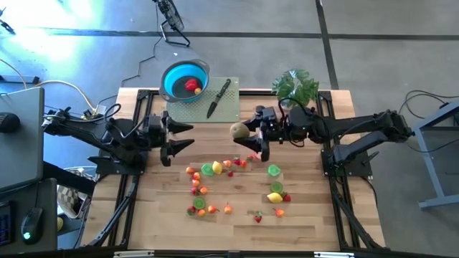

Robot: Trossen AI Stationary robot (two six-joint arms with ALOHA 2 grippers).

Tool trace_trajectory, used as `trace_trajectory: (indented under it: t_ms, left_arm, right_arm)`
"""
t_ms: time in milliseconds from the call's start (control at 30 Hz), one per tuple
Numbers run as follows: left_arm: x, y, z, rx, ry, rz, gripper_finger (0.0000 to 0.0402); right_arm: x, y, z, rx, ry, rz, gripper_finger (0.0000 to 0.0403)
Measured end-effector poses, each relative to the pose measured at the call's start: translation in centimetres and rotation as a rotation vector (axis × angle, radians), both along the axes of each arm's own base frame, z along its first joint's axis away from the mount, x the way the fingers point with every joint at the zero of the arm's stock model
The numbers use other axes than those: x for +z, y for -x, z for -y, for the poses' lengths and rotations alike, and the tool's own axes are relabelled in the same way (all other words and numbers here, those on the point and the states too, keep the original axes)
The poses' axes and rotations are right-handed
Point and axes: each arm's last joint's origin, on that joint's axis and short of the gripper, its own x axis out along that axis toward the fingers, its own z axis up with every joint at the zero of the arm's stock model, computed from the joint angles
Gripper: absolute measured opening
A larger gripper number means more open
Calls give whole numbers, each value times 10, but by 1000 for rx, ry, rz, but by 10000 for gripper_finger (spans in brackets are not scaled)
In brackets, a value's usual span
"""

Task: Pick & Place Fruit
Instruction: Put the kiwi into the strainer bowl on the shelf

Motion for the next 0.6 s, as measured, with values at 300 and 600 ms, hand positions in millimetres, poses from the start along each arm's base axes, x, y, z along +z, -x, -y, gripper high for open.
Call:
trace_trajectory:
  t_ms: [300, 600]
  left_arm:
    - [8, -16, 4, -25, 166, 162, 248]
    - [13, -22, 5, -52, 502, 310, 248]
  right_arm:
    - [3, 0, 0, -6, 72, 34, 243]
    - [6, 0, 0, -10, 129, 64, 243]
